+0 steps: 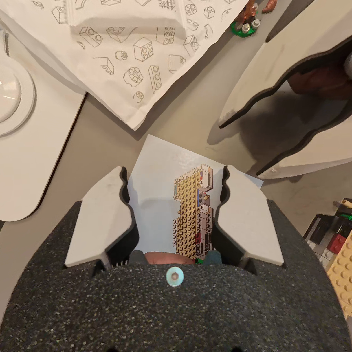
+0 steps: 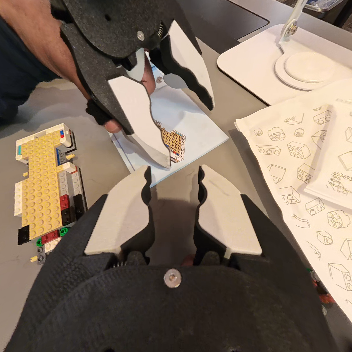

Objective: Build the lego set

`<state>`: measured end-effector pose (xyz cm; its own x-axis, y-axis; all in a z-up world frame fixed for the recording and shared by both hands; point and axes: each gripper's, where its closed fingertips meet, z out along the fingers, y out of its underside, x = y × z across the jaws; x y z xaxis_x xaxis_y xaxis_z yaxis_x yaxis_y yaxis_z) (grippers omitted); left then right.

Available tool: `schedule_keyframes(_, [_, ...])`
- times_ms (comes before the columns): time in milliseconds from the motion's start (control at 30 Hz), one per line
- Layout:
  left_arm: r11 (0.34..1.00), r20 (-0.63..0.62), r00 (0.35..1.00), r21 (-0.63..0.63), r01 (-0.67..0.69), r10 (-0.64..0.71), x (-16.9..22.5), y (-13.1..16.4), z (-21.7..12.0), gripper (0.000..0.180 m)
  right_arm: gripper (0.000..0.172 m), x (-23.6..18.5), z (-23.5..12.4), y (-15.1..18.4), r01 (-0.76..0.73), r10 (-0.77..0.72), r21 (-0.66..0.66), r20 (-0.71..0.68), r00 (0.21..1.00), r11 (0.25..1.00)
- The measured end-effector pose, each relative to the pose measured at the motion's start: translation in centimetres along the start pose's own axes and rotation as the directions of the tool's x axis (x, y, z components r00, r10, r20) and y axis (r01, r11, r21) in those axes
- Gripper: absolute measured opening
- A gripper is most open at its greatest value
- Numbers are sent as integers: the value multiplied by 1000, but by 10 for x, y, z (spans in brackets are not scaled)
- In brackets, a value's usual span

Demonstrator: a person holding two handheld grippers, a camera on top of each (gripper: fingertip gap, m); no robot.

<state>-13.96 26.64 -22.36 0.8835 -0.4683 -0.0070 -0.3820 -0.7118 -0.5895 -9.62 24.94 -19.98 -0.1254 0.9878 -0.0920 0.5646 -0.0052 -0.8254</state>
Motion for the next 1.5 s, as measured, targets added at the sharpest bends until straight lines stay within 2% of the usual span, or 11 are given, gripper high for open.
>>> schedule_keyframes(33, [1000, -7, 1000, 0, 2, -2, 1, 0, 1, 94, 47, 0, 0, 0, -1, 1, 0, 3, 1000, 1000])
schedule_keyframes(700, [1000, -34, 999, -9, 5, -5, 2, 2, -1, 92, 47, 5, -2, -2, -81, 81, 19, 36, 996, 997])
schedule_keyframes(1000, [999, 2, 999, -12, -45, 45, -5, 3, -15, 74, 48, 9, 2, -1, -123, 123, -3, 53, 991, 992])
schedule_keyframes(1133, [997, 11, 998, -25, -66, 67, -7, 6, -18, 71, 48, 19, 10, -6, -94, 94, -10, 24, 995, 996])
schedule_keyframes(1267, [997, 5, 997, -19, -75, 75, -7, 6, -22, 70, 48, 9, 23, -4, -33, 40, -79, 82, 996, 996])
schedule_keyframes(1500, [999, 4, 999, 30, -41, 41, -11, 1, -33, 70, 49, -34, 27, -7, 79, -59, -67, 262, 963, 995])
